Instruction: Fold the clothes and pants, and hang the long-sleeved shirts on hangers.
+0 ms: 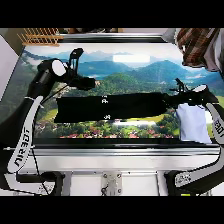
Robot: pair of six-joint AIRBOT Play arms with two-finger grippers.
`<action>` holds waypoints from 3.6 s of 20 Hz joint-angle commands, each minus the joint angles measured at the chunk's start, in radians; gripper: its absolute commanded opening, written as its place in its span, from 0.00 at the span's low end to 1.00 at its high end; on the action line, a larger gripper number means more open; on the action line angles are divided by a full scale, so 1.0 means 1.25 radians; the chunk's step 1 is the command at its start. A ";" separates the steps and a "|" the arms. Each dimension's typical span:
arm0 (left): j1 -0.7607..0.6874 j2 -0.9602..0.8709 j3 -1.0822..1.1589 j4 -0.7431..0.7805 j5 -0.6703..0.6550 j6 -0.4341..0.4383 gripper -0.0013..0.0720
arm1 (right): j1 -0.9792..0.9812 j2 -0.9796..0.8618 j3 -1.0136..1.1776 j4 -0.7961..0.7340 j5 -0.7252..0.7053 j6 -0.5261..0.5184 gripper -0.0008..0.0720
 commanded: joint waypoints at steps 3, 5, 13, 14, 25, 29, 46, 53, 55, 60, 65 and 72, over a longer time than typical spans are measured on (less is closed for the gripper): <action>-0.093 -0.133 0.002 -0.121 0.110 0.018 0.03 | 0.022 0.096 0.160 -0.148 0.168 0.107 0.02; -0.128 -0.192 0.007 -0.151 0.159 0.020 0.03 | 0.057 0.118 0.239 -0.205 0.210 0.156 0.03; -0.213 -0.374 0.182 -0.165 0.104 0.020 0.03 | 0.236 0.123 0.464 -0.325 0.326 0.257 0.03; -0.215 -0.383 0.192 -0.165 0.102 0.019 0.03 | 0.255 0.123 0.482 -0.325 0.325 0.272 0.03; -0.202 -0.384 0.197 -0.158 0.071 0.019 0.03 | 0.363 0.123 0.554 -0.315 0.314 0.330 0.03; -0.121 -0.334 0.197 -0.157 0.060 0.019 0.03 | 0.407 0.122 0.558 -0.289 0.301 0.362 0.03; 0.365 -0.025 0.197 -0.158 -0.075 0.071 0.03 | 0.800 -0.186 0.558 -0.052 -0.197 0.486 0.03; 0.429 0.025 0.196 -0.157 -0.095 0.071 0.03 | 0.907 -0.316 0.558 0.244 -0.484 0.345 0.91; 0.429 0.037 0.196 -0.157 -0.093 0.072 0.03 | 0.886 -0.287 0.557 0.251 -0.480 0.296 0.91; 0.429 0.063 0.195 -0.157 -0.117 0.071 0.03 | 0.751 -0.160 0.497 0.165 -0.337 0.206 0.90; 0.401 0.164 0.012 -0.158 -0.032 0.080 0.03 | 0.549 0.025 0.190 -0.072 -0.209 0.244 0.90; 0.306 0.272 -0.212 -0.158 0.067 0.107 0.03 | 0.353 -0.001 -0.021 0.080 -0.177 0.225 0.90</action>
